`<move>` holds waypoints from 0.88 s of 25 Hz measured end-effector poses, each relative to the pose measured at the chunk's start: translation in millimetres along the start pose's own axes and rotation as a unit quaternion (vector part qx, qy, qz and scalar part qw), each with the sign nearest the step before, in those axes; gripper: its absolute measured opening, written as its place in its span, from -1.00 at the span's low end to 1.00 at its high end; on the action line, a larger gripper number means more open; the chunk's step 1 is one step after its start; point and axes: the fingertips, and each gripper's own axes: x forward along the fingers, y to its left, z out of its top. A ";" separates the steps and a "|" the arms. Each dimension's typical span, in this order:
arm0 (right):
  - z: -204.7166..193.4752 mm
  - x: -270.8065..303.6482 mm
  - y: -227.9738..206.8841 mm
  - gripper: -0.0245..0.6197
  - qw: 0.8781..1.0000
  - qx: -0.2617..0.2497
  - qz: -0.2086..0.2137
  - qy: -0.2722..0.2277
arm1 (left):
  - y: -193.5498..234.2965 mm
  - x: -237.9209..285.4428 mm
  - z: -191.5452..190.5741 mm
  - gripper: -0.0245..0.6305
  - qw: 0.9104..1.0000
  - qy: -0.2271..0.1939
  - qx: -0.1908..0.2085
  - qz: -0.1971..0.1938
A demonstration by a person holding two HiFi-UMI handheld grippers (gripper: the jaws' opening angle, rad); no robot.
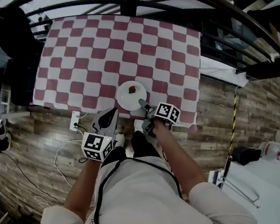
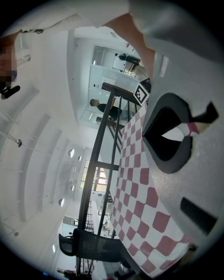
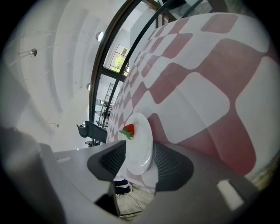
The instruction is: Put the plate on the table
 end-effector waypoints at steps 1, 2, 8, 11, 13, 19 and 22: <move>-0.1 -3.1 0.0 -0.28 1.000 -0.001 0.000 -0.002 | -1.1 -0.7 1.2 -0.92 1.000 -0.001 0.002 -0.002; -0.1 -6.7 0.0 -0.25 1.000 -0.001 0.000 -0.004 | -2.3 -1.2 2.5 -0.92 1.000 -0.001 0.004 -0.004; 2.4 -34.4 15.3 -0.38 0.999 -0.010 0.033 -0.030 | -12.4 -4.7 9.6 -0.92 1.000 -0.007 0.016 -0.021; 2.9 -49.3 26.8 -0.49 0.997 -0.023 0.048 -0.047 | -15.5 -7.9 12.5 -0.92 0.999 -0.009 0.024 -0.028; 4.7 -59.0 35.4 -0.55 0.996 -0.030 0.059 -0.059 | -16.3 -9.2 17.2 -0.92 0.999 -0.014 0.028 -0.032; 0.7 -90.2 63.6 -0.75 0.990 -0.056 0.096 -0.084 | -24.4 -16.7 32.9 -0.92 0.998 -0.027 0.038 -0.048; -0.9 -106.3 74.9 -0.84 0.987 -0.074 0.103 -0.100 | -29.4 -19.3 39.1 -0.92 0.997 -0.034 0.043 -0.059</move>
